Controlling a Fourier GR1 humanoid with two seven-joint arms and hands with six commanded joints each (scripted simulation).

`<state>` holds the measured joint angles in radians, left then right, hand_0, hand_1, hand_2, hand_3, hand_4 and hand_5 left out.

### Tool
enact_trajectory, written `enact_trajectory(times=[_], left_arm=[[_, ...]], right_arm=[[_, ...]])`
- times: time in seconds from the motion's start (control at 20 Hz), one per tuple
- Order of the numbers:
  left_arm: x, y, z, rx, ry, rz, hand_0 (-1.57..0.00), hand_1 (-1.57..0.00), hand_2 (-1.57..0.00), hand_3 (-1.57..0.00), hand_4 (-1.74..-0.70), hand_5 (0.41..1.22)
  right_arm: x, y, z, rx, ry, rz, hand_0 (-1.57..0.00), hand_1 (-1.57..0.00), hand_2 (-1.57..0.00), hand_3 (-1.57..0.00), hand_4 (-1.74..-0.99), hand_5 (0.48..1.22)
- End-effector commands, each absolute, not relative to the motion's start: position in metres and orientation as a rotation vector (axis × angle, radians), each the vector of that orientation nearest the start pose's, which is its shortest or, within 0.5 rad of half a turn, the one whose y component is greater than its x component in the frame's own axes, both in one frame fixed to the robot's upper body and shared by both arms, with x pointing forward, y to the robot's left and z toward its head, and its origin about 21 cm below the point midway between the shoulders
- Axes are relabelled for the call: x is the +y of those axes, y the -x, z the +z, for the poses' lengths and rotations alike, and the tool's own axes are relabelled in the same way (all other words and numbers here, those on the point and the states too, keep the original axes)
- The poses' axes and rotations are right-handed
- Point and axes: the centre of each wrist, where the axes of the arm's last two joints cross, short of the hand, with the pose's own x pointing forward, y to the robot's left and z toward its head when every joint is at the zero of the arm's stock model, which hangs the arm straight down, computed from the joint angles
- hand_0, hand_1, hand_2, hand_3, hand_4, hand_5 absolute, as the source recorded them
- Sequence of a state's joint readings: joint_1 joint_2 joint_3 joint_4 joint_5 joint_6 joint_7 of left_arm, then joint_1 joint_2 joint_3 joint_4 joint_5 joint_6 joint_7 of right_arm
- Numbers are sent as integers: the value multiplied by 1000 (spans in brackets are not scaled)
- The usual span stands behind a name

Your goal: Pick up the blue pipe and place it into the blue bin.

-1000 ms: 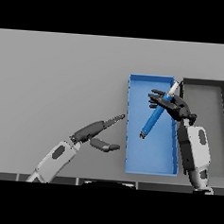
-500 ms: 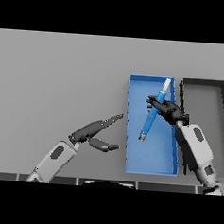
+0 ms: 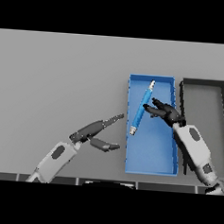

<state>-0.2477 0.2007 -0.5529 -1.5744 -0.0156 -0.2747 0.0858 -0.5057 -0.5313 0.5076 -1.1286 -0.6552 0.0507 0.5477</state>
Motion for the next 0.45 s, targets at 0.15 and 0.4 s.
enact_trajectory(times=[0.15,0.4], left_arm=[[123,-256,39,-1512,441,-966,1,1,1,1,-922,466],[125,-262,35,-1506,446,-962,1,1,1,1,-920,468]], right_arm=[[-252,-346,34,-825,-119,425,-11,-10,-9,-7,-1132,675],[-254,-344,31,-850,-146,429,-9,-8,-7,-6,-1129,677]])
